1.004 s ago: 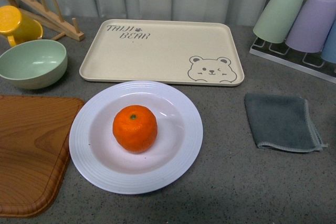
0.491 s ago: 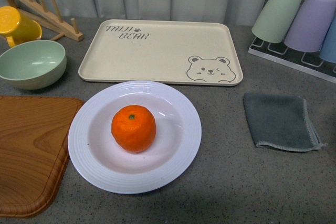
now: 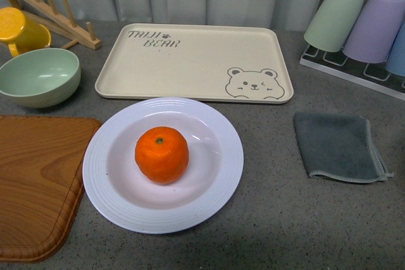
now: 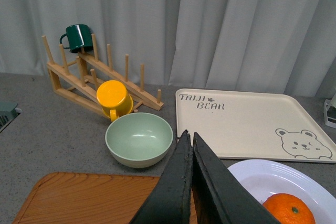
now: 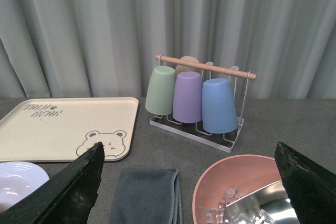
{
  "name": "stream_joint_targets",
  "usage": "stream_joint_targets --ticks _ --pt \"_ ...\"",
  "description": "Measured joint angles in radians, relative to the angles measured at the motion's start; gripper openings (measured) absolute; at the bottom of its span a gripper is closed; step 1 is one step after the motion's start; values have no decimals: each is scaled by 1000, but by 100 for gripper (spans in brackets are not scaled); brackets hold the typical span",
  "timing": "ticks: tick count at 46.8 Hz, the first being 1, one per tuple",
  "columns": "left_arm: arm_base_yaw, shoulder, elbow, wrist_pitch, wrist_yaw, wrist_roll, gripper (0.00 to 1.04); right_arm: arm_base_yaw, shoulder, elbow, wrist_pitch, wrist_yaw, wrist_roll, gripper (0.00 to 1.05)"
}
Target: Place orange and plate with both arms
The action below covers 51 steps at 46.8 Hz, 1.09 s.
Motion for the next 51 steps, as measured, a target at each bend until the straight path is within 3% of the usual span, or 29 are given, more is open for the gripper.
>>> stream_joint_targets --ticks 29,35,44,48,51 --pt "0 -223 0 -220 0 0 4 0 0 0 0 0 0 95" --pt "0 -362 0 -386 2 1 4 0 0 0 0 0 0 95" --pt "0 -394 0 -398 2 2 4 0 0 0 0 0 0 95" --pt "0 -394 0 -399 2 2 18 0 0 0 0 0 0 95" --pt "0 -394 0 -399 2 2 29 22 34 13 -31 89 -52 95"
